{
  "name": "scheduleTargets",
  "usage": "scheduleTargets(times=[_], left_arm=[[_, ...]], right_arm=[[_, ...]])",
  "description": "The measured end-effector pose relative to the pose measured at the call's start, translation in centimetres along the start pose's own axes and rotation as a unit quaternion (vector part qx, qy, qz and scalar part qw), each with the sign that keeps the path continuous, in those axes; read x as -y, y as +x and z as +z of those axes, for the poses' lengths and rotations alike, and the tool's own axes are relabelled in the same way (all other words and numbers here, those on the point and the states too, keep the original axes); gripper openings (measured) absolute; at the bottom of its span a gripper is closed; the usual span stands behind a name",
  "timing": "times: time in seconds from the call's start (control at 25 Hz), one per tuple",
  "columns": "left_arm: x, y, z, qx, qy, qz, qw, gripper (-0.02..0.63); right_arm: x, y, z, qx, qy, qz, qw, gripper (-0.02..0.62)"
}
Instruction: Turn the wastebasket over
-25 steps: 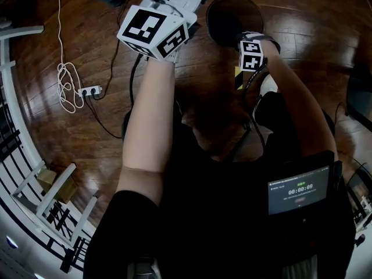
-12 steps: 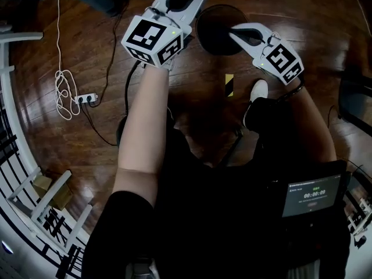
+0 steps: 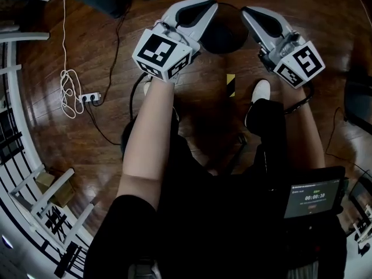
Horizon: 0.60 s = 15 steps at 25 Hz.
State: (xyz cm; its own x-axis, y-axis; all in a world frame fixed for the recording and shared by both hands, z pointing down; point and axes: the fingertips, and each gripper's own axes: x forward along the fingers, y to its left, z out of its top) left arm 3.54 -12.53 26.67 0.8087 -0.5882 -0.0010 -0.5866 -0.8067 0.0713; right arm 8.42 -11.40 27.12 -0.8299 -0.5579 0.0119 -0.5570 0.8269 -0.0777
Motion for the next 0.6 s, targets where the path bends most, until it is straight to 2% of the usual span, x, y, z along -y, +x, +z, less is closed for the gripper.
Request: scheduleTargets(times=[0.12,0.32,0.6], left_arm=[[1.0,0.2,0.0,-0.001,-0.001,-0.003,1.0000,0.001],[2.8,0.1,-1.4,-0.005,-0.010,-0.004,0.9999,0.001],[5.0,0.1,-1.2,0.011,-0.018,-0.004,0.9998,0.002]], right_arm=[[-1.0,-0.6,0.0,-0.007,-0.020,0.017,1.000,0.009],[-1.5,-2.3,-0.5,-0.009,-0.017,0.035,0.999,0.009],[-1.7,-4.0,-0.4,0.003,-0.008,0.025,1.000,0.009]])
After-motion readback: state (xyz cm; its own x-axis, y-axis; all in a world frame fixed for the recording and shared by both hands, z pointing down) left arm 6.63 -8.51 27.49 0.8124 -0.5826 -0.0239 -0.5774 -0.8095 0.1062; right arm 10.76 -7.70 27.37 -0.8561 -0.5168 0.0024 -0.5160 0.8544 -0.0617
